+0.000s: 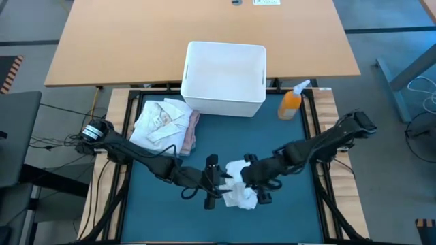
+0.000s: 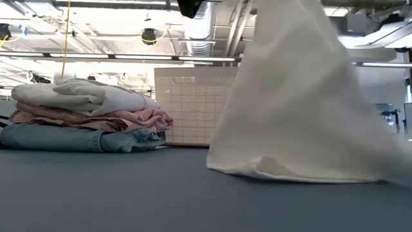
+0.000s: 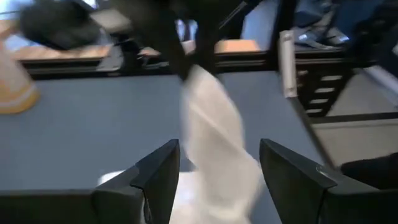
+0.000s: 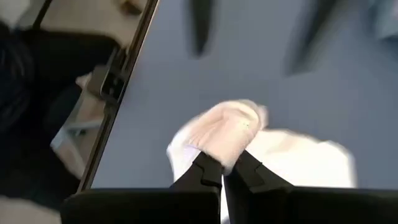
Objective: Fold Laundry from Bin
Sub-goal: Fold the white shorts
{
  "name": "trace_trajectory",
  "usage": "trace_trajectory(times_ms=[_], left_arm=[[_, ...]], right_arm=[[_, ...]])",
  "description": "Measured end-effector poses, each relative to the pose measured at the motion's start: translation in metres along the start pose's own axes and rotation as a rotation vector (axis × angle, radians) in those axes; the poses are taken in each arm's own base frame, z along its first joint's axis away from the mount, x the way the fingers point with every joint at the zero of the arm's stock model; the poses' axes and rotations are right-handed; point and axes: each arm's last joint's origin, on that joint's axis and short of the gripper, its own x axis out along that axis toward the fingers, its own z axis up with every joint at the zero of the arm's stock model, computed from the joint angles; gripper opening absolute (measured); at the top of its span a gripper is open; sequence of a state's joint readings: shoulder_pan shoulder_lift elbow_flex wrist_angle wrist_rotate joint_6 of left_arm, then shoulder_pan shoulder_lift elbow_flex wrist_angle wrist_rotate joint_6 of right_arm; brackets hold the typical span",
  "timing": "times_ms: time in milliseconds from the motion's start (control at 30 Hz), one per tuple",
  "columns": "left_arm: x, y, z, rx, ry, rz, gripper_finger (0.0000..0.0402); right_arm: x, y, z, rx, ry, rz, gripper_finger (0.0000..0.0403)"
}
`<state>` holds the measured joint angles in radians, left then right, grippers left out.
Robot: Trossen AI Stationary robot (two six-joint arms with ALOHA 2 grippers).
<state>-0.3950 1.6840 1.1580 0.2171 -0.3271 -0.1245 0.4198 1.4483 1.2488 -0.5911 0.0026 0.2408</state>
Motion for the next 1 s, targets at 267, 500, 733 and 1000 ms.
trace_trajectory(times_ms=[267, 500, 733, 1000], left_arm=[[0.001, 0.004, 0.001, -0.022, 0.051, 0.057, 0.021], [0.002, 0.012, -0.006, -0.087, 0.121, 0.061, 0.021], [0.003, 0.013, -0.008, -0.123, 0.152, 0.005, 0.021], [0.003, 0.01, -0.006, -0.13, 0.147, -0.088, 0.021]], right_arm=[[0.049, -0.01, -0.006, -0.005, 0.142, 0.013, 0.0021], [0.055, -0.013, 0.011, -0.065, 0.111, 0.012, 0.0021], [0.051, -0.014, 0.019, -0.076, 0.083, 0.007, 0.0021], [0.053, -0.022, 0.019, -0.057, 0.089, -0.014, 0.0021]])
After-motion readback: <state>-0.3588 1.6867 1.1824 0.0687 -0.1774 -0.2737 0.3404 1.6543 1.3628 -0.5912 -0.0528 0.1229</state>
